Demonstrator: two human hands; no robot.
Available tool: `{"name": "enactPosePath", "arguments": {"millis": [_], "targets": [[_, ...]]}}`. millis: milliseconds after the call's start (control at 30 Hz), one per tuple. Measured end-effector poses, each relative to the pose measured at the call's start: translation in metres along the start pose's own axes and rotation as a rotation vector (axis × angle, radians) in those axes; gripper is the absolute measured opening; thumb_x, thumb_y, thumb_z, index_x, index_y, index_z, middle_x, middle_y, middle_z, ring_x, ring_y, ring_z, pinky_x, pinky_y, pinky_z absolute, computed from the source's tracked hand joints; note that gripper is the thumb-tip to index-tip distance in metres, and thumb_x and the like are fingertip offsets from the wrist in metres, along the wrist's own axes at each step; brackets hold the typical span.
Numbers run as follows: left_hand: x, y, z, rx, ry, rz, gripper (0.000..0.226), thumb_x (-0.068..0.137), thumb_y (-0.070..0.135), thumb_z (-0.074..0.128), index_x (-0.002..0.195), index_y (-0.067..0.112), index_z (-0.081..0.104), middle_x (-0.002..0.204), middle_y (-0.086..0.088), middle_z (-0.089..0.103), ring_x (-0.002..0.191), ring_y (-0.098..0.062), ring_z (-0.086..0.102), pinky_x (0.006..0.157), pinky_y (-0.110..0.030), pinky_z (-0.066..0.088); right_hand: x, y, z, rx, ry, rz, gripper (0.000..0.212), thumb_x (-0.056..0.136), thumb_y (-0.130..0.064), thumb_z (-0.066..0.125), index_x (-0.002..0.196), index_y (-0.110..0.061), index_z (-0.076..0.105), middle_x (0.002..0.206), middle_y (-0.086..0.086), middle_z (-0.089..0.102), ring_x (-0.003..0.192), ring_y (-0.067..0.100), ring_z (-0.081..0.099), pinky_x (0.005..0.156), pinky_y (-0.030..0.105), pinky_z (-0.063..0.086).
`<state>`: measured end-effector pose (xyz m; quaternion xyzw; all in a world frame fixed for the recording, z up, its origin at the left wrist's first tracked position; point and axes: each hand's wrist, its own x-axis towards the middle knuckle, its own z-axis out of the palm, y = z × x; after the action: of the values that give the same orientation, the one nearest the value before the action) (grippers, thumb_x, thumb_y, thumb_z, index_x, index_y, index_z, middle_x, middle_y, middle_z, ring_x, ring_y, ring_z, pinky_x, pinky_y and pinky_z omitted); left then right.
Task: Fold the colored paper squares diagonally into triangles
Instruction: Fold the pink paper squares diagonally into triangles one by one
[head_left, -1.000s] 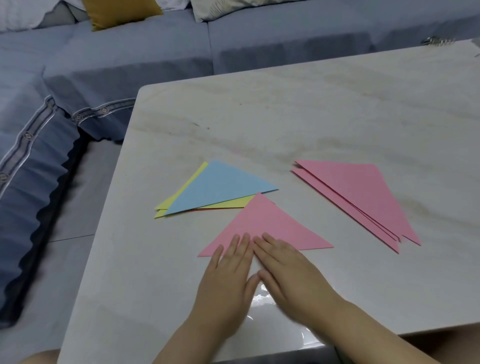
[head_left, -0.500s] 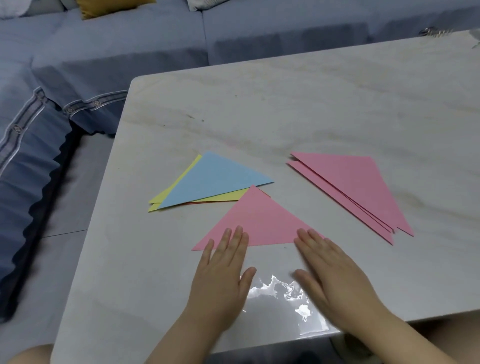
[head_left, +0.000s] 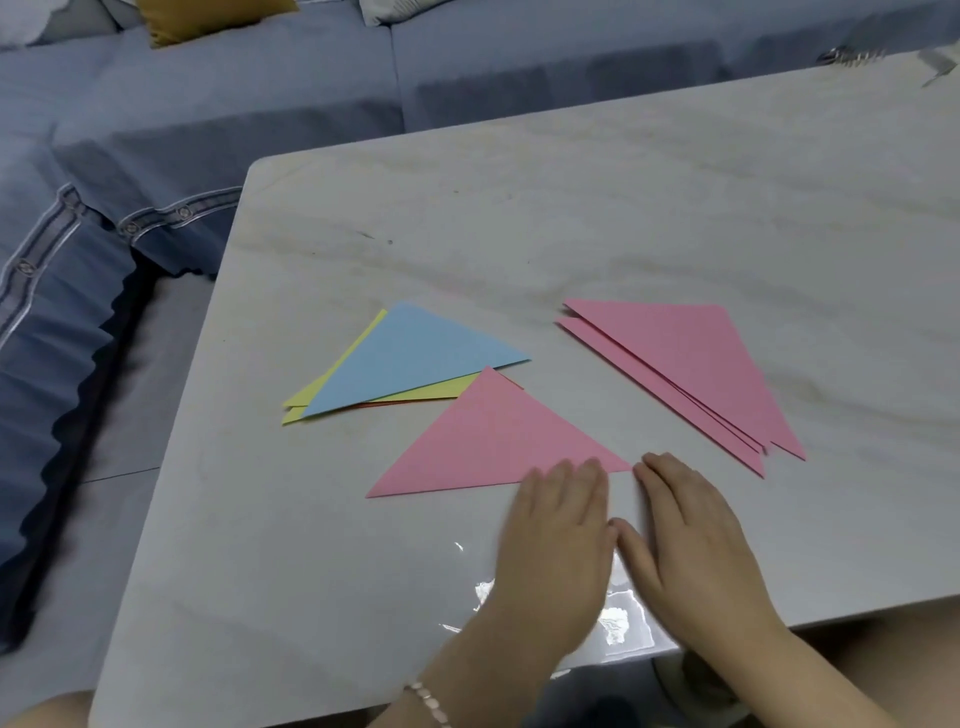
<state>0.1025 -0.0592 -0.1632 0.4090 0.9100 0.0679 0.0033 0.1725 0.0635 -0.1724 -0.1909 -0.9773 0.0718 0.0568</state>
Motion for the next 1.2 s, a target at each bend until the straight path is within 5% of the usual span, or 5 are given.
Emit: {"name": "enactPosePath", "arguments": {"millis": [467, 833, 967, 1067, 1200], "targets": [[-0.003, -0.021, -0.002, -0.096, -0.038, 0.102, 0.062, 0.099, 0.030, 0.003, 0.122, 0.016, 0.060, 0.125, 0.004, 0.061, 0.116, -0.012, 0.057, 0.100, -0.034, 0.043, 0.007, 0.001, -0.004, 0.072, 0.049, -0.171, 0.053, 0.095, -0.032, 0.021, 0.118, -0.006, 0.061, 0.117, 0.009, 0.064, 0.110, 0.027, 0.058, 0.101, 0.035, 0.034], [-0.067, -0.118, -0.017, -0.068, 0.045, -0.168, 0.061, 0.098, 0.045, 0.014, 0.123, 0.013, 0.060, 0.124, -0.001, 0.062, 0.115, -0.020, 0.056, 0.102, -0.034, 0.028, 0.013, -0.009, -0.014, 0.054, 0.071, -0.167, 0.042, 0.083, -0.027, 0.038, 0.104, -0.004, 0.067, 0.102, 0.007, 0.068, 0.104, 0.029, 0.060, 0.088, 0.037, 0.046], [-0.076, -0.131, -0.024, -0.009, 0.091, -0.238, 0.060, 0.096, 0.044, 0.018, 0.113, 0.013, 0.067, 0.115, -0.001, 0.067, 0.107, -0.021, 0.062, 0.097, -0.035, 0.039, 0.021, -0.011, -0.024, 0.066, 0.020, -0.120, 0.025, 0.081, -0.025, 0.052, 0.085, -0.008, 0.070, 0.084, 0.004, 0.066, 0.083, 0.029, 0.061, 0.078, 0.034, 0.045], [-0.069, -0.130, -0.036, -0.050, 0.144, -0.354, 0.047, 0.089, 0.035, 0.034, 0.086, 0.012, 0.074, 0.086, -0.003, 0.072, 0.084, -0.025, 0.068, 0.073, -0.034, 0.052, 0.045, -0.019, -0.037, 0.143, -0.090, -0.025, 0.018, 0.083, -0.029, 0.061, 0.086, -0.014, 0.070, 0.084, 0.002, 0.062, 0.081, 0.027, 0.057, 0.080, 0.032, 0.037], [-0.045, -0.131, -0.053, -0.144, 0.214, -0.533, 0.038, 0.086, 0.033, 0.039, 0.065, 0.011, 0.063, 0.067, -0.004, 0.062, 0.070, -0.030, 0.058, 0.061, -0.031, 0.038, 0.079, -0.050, -0.043, 0.267, -0.276, 0.055, 0.072, 0.071, -0.049, 0.069, 0.131, -0.020, 0.041, 0.118, 0.004, 0.050, 0.114, 0.024, 0.044, 0.094, 0.035, 0.034]]}}
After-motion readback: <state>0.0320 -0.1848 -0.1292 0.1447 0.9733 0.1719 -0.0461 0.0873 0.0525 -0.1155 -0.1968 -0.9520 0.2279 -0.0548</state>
